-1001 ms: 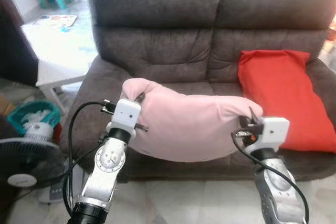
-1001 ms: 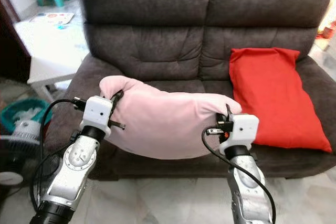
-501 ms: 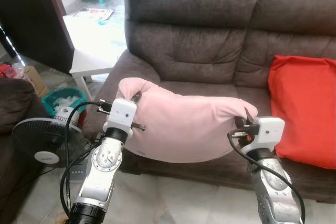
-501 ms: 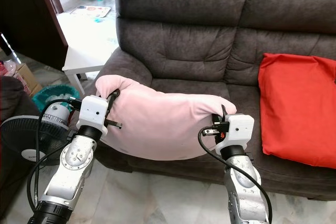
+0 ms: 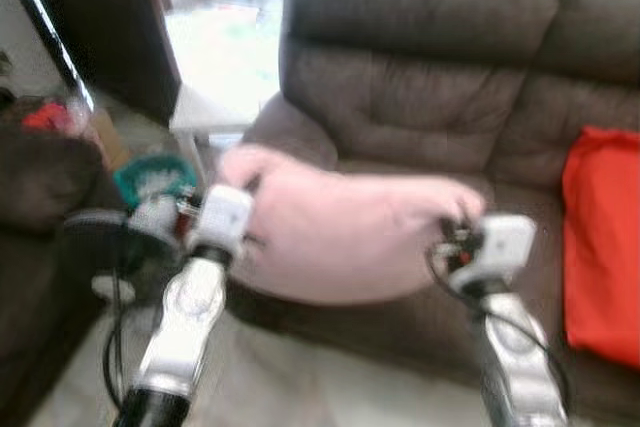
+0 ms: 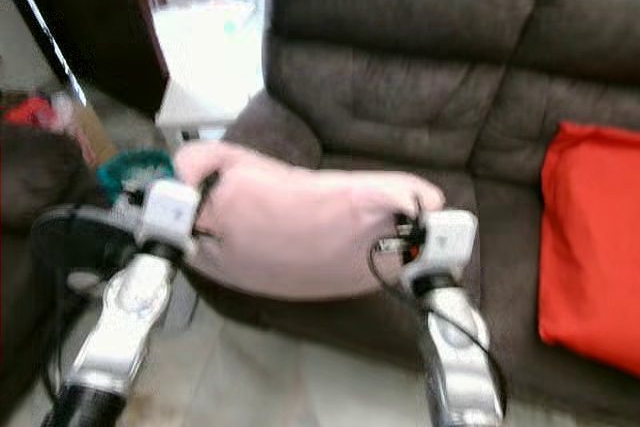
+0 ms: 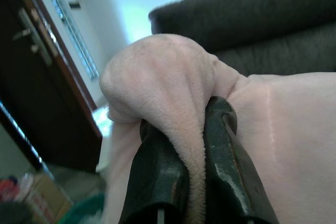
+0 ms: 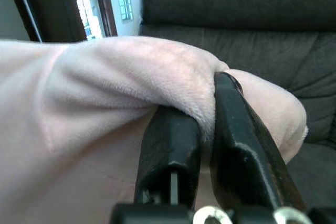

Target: Move the pillow to the sofa from floor

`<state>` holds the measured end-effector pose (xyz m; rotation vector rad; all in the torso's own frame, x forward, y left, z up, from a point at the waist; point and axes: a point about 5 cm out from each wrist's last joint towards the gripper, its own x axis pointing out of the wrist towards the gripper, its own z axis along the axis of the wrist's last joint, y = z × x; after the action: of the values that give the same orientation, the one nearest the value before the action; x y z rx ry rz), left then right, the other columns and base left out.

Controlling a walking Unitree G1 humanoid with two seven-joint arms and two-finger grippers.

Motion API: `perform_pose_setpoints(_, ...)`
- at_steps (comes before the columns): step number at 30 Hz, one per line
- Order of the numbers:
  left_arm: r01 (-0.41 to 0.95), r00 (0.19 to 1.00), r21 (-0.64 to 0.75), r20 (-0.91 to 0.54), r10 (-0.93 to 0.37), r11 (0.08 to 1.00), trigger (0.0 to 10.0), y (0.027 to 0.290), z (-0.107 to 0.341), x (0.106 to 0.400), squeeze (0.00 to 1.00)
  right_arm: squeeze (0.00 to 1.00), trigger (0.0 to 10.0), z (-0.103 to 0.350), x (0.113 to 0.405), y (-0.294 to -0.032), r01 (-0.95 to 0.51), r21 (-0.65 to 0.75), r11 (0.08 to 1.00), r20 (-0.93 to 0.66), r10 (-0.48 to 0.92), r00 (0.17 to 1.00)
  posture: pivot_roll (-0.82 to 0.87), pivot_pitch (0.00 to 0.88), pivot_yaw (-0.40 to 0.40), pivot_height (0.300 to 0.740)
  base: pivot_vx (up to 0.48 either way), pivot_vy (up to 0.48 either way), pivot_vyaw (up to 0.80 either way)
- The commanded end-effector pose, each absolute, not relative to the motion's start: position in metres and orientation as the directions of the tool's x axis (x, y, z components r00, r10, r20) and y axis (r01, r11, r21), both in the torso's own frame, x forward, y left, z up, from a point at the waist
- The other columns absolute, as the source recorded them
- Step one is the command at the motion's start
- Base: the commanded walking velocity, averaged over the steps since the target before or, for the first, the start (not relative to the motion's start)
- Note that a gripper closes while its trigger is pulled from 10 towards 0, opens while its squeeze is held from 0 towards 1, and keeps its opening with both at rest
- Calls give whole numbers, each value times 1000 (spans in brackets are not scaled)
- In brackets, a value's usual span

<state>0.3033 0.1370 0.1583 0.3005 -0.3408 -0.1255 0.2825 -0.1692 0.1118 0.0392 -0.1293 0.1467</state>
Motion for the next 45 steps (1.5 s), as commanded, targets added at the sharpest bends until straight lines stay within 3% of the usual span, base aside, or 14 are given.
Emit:
perform_pose_setpoints(1, 122, 911, 318, 340, -233, 940, 10000, 120, 166, 303, 0, 0, 10000, 125, 284, -177, -130, 11, 991, 196, 126, 972, 85, 0, -25, 740, 315, 0, 0)
perform_pose_setpoints(13, 114, 910, 321, 347, -228, 940, 10000, 122, 168, 305, 0, 0, 10000, 125, 284, -174, -148, -13, 989, 193, 148, 970, 86, 0, -30, 740, 315, 0, 0)
perform_pose_setpoints(32, 116, 908, 321, 349, -231, 940, 10000, 120, 168, 306, 0, 0, 10000, 123, 282, -171, -180, -22, 983, 179, 181, 967, 84, 0, -32, 740, 314, 0, 760)
perform_pose_setpoints(39, 121, 906, 320, 350, -236, 940, 10000, 120, 169, 306, 0, 0, 10000, 123, 283, -172, -178, -9, 984, 179, 176, 968, 86, 0, -33, 740, 313, 0, 0)
perform_pose_setpoints(45, 239, 897, 311, 292, -332, 920, 10000, 108, 164, 308, 0, 0, 10000, 123, 287, -177, -150, -34, 988, 163, 153, 975, 86, 0, -32, 740, 282, 0, 0)
